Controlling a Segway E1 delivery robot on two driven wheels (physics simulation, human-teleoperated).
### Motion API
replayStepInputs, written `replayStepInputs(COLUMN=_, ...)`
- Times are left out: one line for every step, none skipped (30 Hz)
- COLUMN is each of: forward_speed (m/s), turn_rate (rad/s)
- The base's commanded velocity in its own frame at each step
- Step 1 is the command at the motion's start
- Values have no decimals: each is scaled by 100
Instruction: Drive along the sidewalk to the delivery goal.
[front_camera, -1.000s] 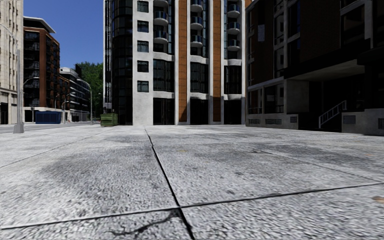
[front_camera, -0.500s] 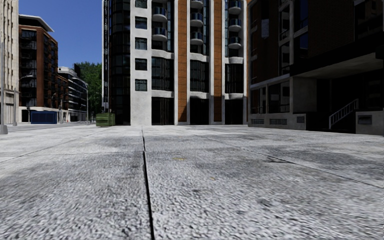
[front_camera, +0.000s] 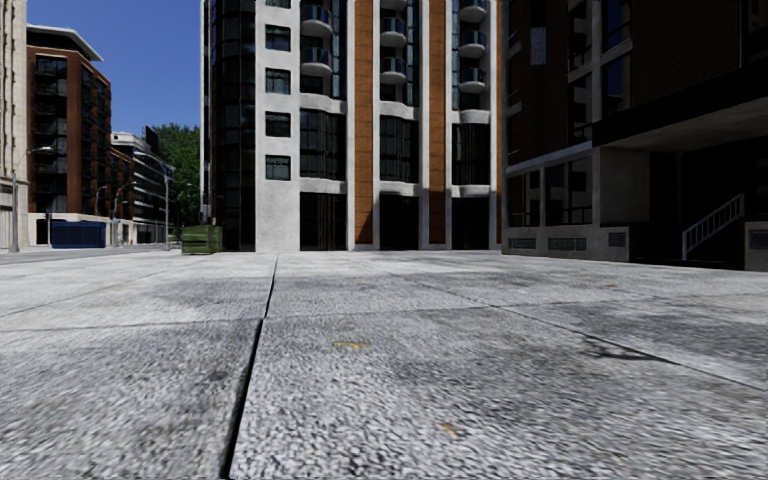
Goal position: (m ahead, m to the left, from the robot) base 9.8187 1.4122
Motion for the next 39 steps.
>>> replayStepInputs(forward_speed=200, turn_rate=0)
replayStepInputs(forward_speed=200, turn_rate=0)
replayStepInputs(forward_speed=200, turn_rate=0)
replayStepInputs(forward_speed=200, turn_rate=0)
replayStepInputs(forward_speed=200, turn_rate=0)
replayStepInputs(forward_speed=200, turn_rate=0)
replayStepInputs(forward_speed=200, turn_rate=0)
replayStepInputs(forward_speed=200, turn_rate=0)
replayStepInputs(forward_speed=200, turn_rate=0)
replayStepInputs(forward_speed=200, turn_rate=0)
replayStepInputs(forward_speed=200, turn_rate=0)
replayStepInputs(forward_speed=200, turn_rate=0)
replayStepInputs(forward_speed=200, turn_rate=0)
replayStepInputs(forward_speed=200, turn_rate=0)
replayStepInputs(forward_speed=200, turn_rate=0)
replayStepInputs(forward_speed=200, turn_rate=0)
replayStepInputs(forward_speed=200, turn_rate=0)
replayStepInputs(forward_speed=200, turn_rate=0)
replayStepInputs(forward_speed=200, turn_rate=0)
replayStepInputs(forward_speed=200, turn_rate=0)
replayStepInputs(forward_speed=200, turn_rate=0)
replayStepInputs(forward_speed=200, turn_rate=0)
replayStepInputs(forward_speed=200, turn_rate=0)
replayStepInputs(forward_speed=200, turn_rate=0)
replayStepInputs(forward_speed=200, turn_rate=0)
replayStepInputs(forward_speed=200, turn_rate=0)
replayStepInputs(forward_speed=200, turn_rate=0)
replayStepInputs(forward_speed=200, turn_rate=0)
replayStepInputs(forward_speed=200, turn_rate=0)
replayStepInputs(forward_speed=200, turn_rate=0)
replayStepInputs(forward_speed=200, turn_rate=0)
replayStepInputs(forward_speed=200, turn_rate=0)
replayStepInputs(forward_speed=200, turn_rate=0)
replayStepInputs(forward_speed=200, turn_rate=1)
replayStepInputs(forward_speed=200, turn_rate=14)
replayStepInputs(forward_speed=200, turn_rate=20)
replayStepInputs(forward_speed=200, turn_rate=31)
replayStepInputs(forward_speed=200, turn_rate=38)
replayStepInputs(forward_speed=200, turn_rate=38)
